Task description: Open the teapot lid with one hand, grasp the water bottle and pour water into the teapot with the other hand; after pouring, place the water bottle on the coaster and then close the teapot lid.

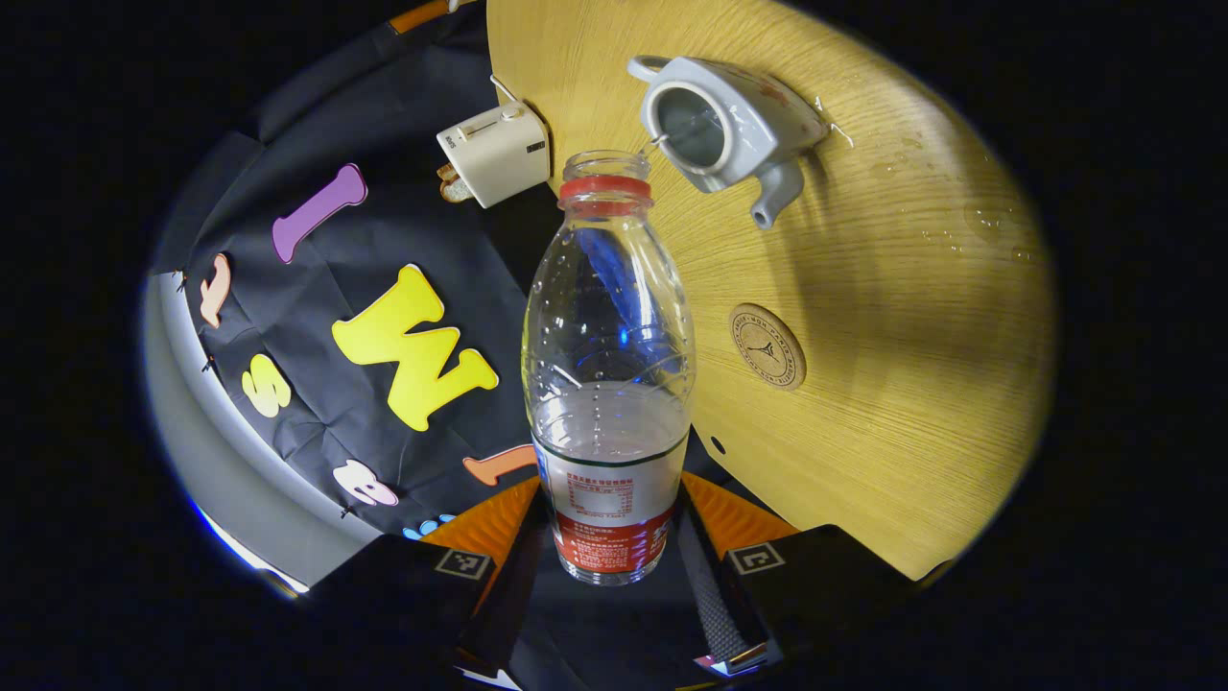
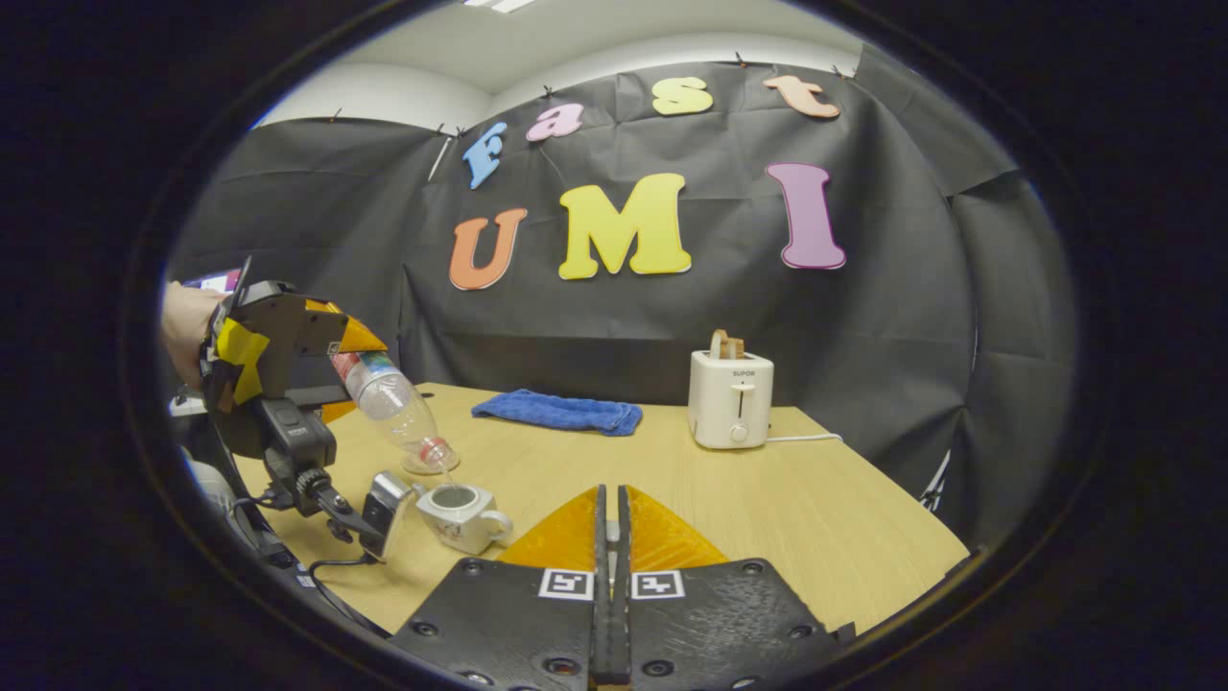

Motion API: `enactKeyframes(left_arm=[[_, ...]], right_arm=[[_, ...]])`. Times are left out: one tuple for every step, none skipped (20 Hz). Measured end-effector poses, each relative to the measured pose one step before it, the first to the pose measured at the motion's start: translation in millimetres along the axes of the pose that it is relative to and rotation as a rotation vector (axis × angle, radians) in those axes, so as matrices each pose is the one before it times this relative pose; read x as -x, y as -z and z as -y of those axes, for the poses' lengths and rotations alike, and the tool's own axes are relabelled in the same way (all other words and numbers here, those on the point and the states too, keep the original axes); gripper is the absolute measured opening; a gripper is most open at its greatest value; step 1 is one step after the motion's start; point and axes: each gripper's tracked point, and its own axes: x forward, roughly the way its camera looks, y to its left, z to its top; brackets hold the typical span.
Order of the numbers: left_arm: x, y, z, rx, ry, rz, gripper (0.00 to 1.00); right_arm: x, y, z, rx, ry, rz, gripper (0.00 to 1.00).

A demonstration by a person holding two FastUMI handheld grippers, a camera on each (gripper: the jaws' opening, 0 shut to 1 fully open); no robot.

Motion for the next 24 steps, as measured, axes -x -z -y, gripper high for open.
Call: enactKeyframes(left_arm=[[0.39,1.47,0.61,0.00003,0.00069,-0.00022,0.75],[1.51,0.28,1.64,-0.00197,0.00157,-0.00120,0.75],[1.37,0.54,0.55,-0.00296,0.00009,0.00031,0.75],[-0.23,-1.09,0.36,-0.00117,0.00068,0.00082,0.75],[-0.18,-1.08,-0.57,0.00075,-0.00079,0.00036,0.75],[-0.85,-0.75,-0.05,0.00087,0.00237,0.00101,0.74],[-0.01,-0.25,0.93,0.00090,0.00360,0.00153,0.74],[-0.57,-0.02,-0.39,0.00037,0.00008,-0.00022,0.75],[-0.54,-0.13,-1.28,-0.00052,-0.00164,-0.00116,0.75],[-0.52,-1.17,-0.09,0.00007,-0.00117,0.00226,0.75],[1.05,-1.08,-0.04,0.00214,-0.00301,0.00127,0.75],[0.08,-0.11,-1.19,0.00480,-0.00522,0.00146,0.75],[-0.45,0.80,-1.22,0.00660,-0.00353,0.00102,0.75],[-1.25,0.99,0.88,0.01181,0.00838,0.00071,0.75],[-0.65,0.80,4.99,0.01490,0.01917,0.00011,0.75],[-0.04,0.29,3.36,0.01791,0.01436,0.00281,0.75],[2.18,0.59,-0.11,0.01873,0.00178,0.00076,0.75],[0.34,0.26,-0.04,0.02168,-0.00076,0.00720,0.75],[-1.15,1.80,0.95,0.03422,-0.00229,0.00234,0.75],[0.04,0.77,5.85,0.05519,0.01817,0.00766,0.74],[-0.82,-0.43,9.45,0.07268,0.03202,0.01746,0.74],[-0.93,1.07,12.08,0.09191,0.04419,0.01134,0.74],[1.66,-1.48,11.94,0.09378,0.04067,0.01838,0.74],[0.67,1.28,8.28,0.09061,0.02556,0.01493,0.74]], right_arm=[[-0.03,-0.20,0.13,-0.00061,-0.00034,0.00021,0.00],[-0.46,-0.59,0.15,-0.00141,0.00004,0.00094,0.00],[0.75,0.89,-0.27,-0.00144,0.00016,-0.00051,0.00],[-0.05,0.20,0.97,-0.00174,0.00030,0.00008,0.00],[-0.10,0.47,-0.73,0.00034,-0.00053,-0.00158,0.00],[-0.07,-0.23,-0.12,0.00070,0.00050,0.00012,0.00],[-0.46,0.55,-0.04,-0.00012,-0.00028,-0.00122,0.00],[0.01,0.10,0.12,-0.00081,0.00053,-0.00008,0.00],[0.46,-0.01,0.36,0.00041,0.00003,0.00009,0.00],[0.23,-0.34,0.00,0.00031,-0.00036,-0.00006,0.00],[-0.30,0.17,0.14,0.00009,-0.00033,0.00030,0.00],[0.07,0.09,0.09,-0.00070,-0.00004,-0.00109,0.00],[0.14,0.24,-0.05,-0.00175,0.00083,-0.00069,0.00],[0.67,-0.53,0.10,-0.00096,0.00062,-0.00026,0.00],[0.51,0.36,0.69,-0.00042,0.00282,0.00082,0.00],[-0.31,-1.18,0.64,-0.00170,0.00134,0.00158,0.00],[0.41,-0.42,-0.09,-0.00050,0.00198,0.00201,0.00],[0.56,-1.37,0.23,-0.00234,0.00216,0.00089,0.00],[0.07,1.32,-0.60,-0.00412,-0.00120,-0.00142,0.00],[0.47,-0.13,-0.97,-0.00439,-0.00114,-0.00103,0.00],[-0.36,0.28,-1.91,0.00210,-0.00043,-0.00183,0.00],[0.48,-1.03,-0.53,0.00448,0.00081,-0.00009,0.00],[1.45,-1.18,-0.75,0.00196,-0.00036,0.00184,0.00],[0.49,-2.05,-0.44,-0.00082,0.00028,0.00344,0.00]])
